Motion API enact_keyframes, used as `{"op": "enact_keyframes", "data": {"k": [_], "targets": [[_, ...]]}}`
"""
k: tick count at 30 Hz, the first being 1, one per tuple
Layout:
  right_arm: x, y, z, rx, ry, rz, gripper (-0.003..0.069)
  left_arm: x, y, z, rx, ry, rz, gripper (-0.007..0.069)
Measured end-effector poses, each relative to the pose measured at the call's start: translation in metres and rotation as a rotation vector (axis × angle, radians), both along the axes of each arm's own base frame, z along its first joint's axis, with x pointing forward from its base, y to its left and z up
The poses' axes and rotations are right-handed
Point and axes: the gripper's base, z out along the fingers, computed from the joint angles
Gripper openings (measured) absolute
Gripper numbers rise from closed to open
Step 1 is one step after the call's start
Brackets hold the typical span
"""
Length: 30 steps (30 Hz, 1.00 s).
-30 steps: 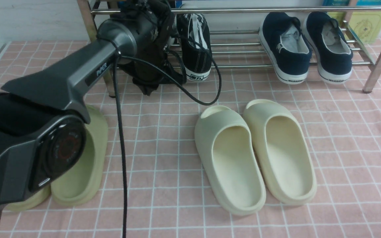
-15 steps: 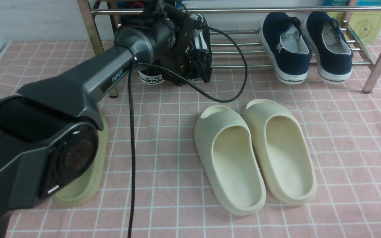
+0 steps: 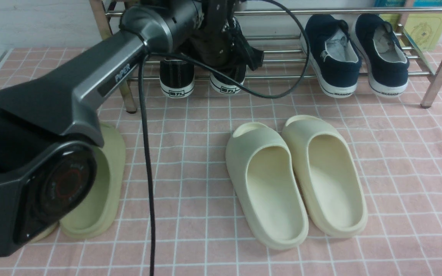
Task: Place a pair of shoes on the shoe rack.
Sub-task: Use the left arm to put a shoe into the shoe rack
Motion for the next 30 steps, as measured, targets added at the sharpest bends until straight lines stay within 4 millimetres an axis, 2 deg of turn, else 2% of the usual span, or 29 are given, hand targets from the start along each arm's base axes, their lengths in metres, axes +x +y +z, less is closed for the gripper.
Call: {"op": "enact_keyframes", "data": {"k": [3,6,11,14,16,25,30], "targets": [[0.000,0.000,0.000,0.000,0.000,0.000,0.0243,0.001,0.005,0.005,0.032,-0.028,0.040,0.0041],[0.000,0.000,0.000,0.000,0.000,0.000,0.0243,0.004,0.008,0.000,0.057,-0.032,0.077,0.0041],[0.000,0.000,0.000,0.000,0.000,0.000,0.0243,0.013,0.006,-0.023,0.084,-0.018,0.104,0.0041],[0.000,0.000,0.000,0.000,0.000,0.000,0.0243,0.022,0.000,-0.045,0.041,-0.014,0.137,0.0041],[0.000,0.000,0.000,0.000,0.000,0.000,0.0243,0.024,-0.001,-0.053,0.022,-0.006,0.158,0.0041],[0.000,0.000,0.000,0.000,0.000,0.000,0.0243,0.020,-0.024,-0.053,-0.112,-0.010,0.060,0.0033],[0.000,0.000,0.000,0.000,0.000,0.000,0.0243,0.012,-0.023,-0.052,-0.056,0.056,0.040,0.0033]]}}
